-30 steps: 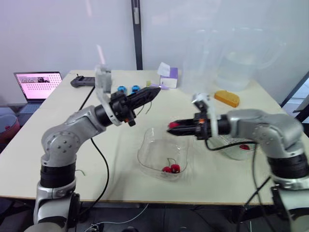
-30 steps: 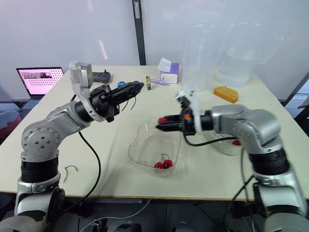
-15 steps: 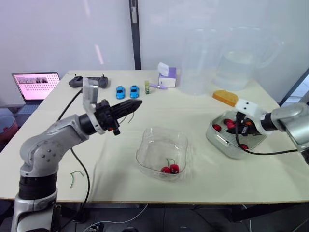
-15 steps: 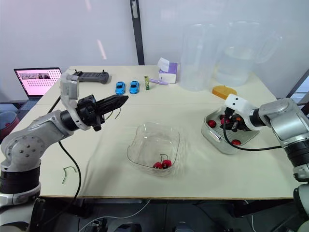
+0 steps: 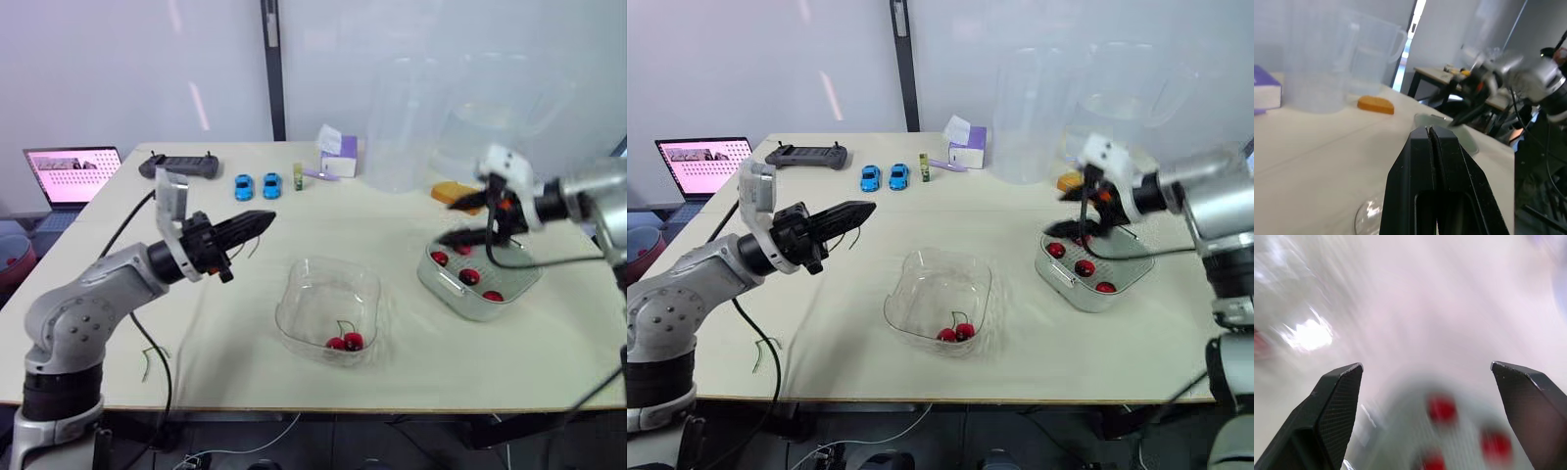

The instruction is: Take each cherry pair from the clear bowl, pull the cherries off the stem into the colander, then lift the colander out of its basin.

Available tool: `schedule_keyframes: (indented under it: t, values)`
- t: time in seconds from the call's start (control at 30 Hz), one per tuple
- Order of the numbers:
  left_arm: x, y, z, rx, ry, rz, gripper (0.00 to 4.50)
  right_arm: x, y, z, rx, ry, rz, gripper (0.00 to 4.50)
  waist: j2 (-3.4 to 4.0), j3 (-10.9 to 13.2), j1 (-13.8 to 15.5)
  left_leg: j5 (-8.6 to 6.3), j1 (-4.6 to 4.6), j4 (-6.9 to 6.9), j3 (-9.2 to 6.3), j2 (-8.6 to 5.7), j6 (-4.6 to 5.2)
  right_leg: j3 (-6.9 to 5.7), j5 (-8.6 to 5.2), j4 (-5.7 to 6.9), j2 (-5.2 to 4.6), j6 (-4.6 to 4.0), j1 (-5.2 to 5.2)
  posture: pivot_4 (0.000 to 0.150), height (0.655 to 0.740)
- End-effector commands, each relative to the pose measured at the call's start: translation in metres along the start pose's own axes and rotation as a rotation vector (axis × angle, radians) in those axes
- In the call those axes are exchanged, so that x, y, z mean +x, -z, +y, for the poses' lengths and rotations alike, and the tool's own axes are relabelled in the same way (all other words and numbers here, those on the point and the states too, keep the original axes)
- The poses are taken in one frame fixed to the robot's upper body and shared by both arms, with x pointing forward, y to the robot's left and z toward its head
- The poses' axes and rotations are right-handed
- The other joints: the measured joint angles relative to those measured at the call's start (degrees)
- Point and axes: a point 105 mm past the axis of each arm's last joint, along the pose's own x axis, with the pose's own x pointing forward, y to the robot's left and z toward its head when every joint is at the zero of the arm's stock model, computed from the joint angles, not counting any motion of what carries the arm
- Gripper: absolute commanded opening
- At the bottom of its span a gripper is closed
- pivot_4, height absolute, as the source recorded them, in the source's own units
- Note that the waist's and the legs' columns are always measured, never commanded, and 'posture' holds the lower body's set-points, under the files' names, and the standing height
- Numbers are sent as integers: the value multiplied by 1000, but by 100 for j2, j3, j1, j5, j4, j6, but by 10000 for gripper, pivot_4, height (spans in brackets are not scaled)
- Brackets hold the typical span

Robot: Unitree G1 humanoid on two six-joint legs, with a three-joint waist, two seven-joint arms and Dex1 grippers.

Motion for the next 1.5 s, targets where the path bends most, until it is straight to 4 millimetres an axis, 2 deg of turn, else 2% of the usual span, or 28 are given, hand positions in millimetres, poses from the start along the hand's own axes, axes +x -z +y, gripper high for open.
schedule_keyframes:
  t: [0.03, 0.13, 0.27, 0.5, 0.57, 0.63, 0.7, 0.8, 0.9, 1.0, 1.03, 1.23, 1.37, 1.43, 1.5]
  values:
    - [-16, -8, 1, 41, -40, 16, 0, -4, -47, 45, -35, -235, -198, 44933, -1, 0, 20, 0, 0, -1, -5, 0, 0, -2, 0, -5, 0, 0, 3, 1500, 7400]
    - [-32, 3, 7, 12, -90, 81, 0, 5, -65, 76, -47, -379, -286, 44933, -1, 0, 28, 0, -1, -7, -8, -2, 0, -3, 0, -19, -3, 0, 14, 1500, 7400]
    - [-56, 24, 15, -26, -169, 153, 0, 21, -73, 92, -49, -441, -330, 44933, -1, 0, 27, 0, -1, 0, -9, -3, 0, -2, 3, -19, -5, 4, 16, 1500, 7400]
    - [-98, 43, 34, -105, -338, 167, 0, 30, -72, 97, -59, -446, -326, 44933, -1, 0, 32, 0, -2, -3, -8, -4, 0, -1, 3, -19, -8, 5, 13, 1500, 7400]
    - [-116, 54, 40, -146, -407, 184, 0, 29, -74, 102, -58, -472, -343, 44933, 0, -1, 10, 0, -2, -6, -7, -4, 0, 0, 3, -19, -9, 5, 10, 1500, 7400]
    - [-140, 73, 49, -221, -513, 240, 0, 29, -74, 108, -60, -502, -345, 44933, 0, -1, 2, 0, 0, -14, -6, -2, 0, 1, 3, -19, -8, 5, 4, 1500, 7400]
    - [-157, 87, 52, -311, -567, 266, 0, 30, -73, 112, -61, -516, -337, 44933, 0, -1, 12, 0, 0, -17, -6, -2, 0, 1, 3, -18, -8, 4, 2, 1500, 7400]
    - [-171, 101, 54, -425, -607, 265, 0, 32, -72, 114, -62, -519, -335, 44933, 0, -1, 29, -1, 0, -15, -6, -3, 1, 1, 3, -19, -9, 5, 4, 1500, 7400]
    - [-182, 111, 61, -460, -683, 285, 0, 34, -71, 114, -65, -509, -334, 44933, 0, -1, 44, -1, 0, -12, -7, -7, 1, 1, 3, -19, -14, 5, 7, 1500, 7400]
    - [-184, 110, 66, -466, -717, 269, 8819, 35, -71, 113, -62, -494, -335, 45000, -1, -2, 32, -1, 0, -12, -7, -6, 1, 1, 3, -19, -15, 5, 6, 1500, 7400]
    - [-184, 108, 67, -468, -718, 258, 13133, 35, -70, 112, -61, -489, -333, 45000, -1, -2, 27, -1, 0, -12, -7, -6, 1, 1, 3, -19, -15, 5, 5, 1500, 7400]
    - [-190, 88, 72, -417, -728, 218, 44083, 36, -67, 111, -52, -474, -317, 45000, -1, -2, 12, -1, 0, -14, -6, -6, 0, 1, 3, -18, -15, 5, 3, 1500, 7400]
    - [-181, 48, 72, -250, -659, 159, 44656, 34, -61, 109, -41, -452, -291, 45000, -1, -2, 22, -1, 0, -16, -5, -6, 0, 1, 3, -18, -15, 5, 2, 1500, 7400]
    - [-168, 26, 63, -138, -563, 151, 44656, 33, -56, 108, -38, -439, -269, 45000, -4, -2, 34, -1, -1, -14, -6, -6, 0, 0, 3, -19, -16, 5, 4, 1500, 7400]
    - [-158, 15, 55, -63, -492, 159, 44656, 32, -52, 108, -37, -427, -251, 45000, -3, -2, 40, -1, -2, -14, -5, -9, 0, 0, 3, -24, -21, 5, 6, 1500, 7400]
